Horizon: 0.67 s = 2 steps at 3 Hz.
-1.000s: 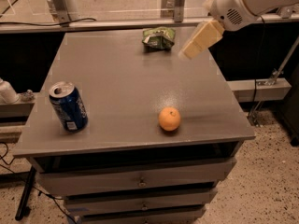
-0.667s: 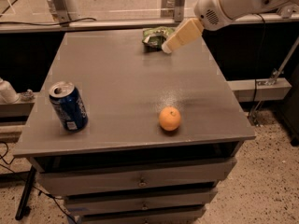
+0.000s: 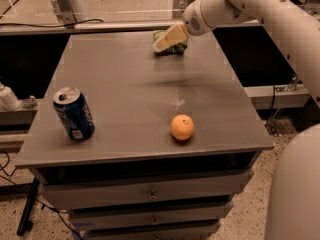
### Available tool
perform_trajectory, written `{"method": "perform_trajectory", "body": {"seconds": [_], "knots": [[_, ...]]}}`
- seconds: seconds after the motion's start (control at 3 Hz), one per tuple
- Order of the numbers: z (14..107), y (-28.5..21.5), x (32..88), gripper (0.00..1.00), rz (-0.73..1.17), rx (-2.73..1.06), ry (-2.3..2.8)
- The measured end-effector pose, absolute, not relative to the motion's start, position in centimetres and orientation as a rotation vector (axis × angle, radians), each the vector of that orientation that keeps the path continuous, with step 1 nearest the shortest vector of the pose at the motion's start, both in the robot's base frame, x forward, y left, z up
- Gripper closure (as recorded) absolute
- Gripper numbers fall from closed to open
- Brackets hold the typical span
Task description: Move green jalapeno chip bag near pepsi can
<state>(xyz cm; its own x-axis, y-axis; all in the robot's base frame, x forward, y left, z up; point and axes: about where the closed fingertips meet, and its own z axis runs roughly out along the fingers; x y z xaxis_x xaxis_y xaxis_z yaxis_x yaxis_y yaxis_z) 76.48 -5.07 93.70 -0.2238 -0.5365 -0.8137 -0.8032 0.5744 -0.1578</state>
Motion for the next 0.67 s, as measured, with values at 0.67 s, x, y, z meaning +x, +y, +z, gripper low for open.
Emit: {"method": "perform_trajectory", "body": {"seconds": [0.67], "knots": [[88.5, -4.3, 82.7, 0.0, 0.432, -1.019, 1.909]]}}
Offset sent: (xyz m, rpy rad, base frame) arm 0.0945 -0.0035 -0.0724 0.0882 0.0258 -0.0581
